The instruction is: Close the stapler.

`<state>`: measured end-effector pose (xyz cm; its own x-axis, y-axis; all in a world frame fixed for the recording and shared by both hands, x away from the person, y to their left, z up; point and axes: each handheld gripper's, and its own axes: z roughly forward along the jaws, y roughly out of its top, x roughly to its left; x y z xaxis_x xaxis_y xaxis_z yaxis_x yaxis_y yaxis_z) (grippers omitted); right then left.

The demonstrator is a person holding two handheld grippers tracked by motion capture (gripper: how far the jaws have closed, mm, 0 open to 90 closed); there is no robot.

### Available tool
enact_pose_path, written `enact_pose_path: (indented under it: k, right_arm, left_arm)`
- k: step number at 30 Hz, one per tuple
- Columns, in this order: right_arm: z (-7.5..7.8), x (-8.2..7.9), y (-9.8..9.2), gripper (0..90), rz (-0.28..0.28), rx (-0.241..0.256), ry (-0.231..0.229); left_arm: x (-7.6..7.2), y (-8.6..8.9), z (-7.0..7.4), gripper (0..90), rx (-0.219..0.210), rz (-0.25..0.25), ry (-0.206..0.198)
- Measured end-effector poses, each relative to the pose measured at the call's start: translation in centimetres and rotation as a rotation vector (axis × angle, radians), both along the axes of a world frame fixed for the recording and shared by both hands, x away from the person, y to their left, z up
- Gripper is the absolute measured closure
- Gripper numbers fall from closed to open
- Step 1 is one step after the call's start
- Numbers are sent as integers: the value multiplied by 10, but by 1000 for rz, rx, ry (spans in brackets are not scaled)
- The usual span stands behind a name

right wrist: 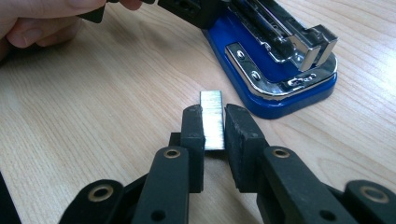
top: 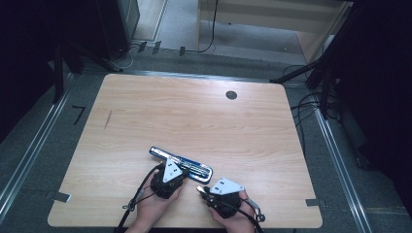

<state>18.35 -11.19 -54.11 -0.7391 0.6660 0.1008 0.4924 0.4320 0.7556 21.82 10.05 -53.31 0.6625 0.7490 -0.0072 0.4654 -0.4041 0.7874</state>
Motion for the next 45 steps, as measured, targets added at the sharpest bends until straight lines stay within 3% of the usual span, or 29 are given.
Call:
enact_pose_path:
  k: [8,45]
  right_arm:
    - [1,3,-2,799,38,6,22]
    - [32,21,-15,799,88,-2,-54]
  left_arm:
    - [0,0,0,900,-1,0,1]
    - [0,1,0,900,0,0,4]
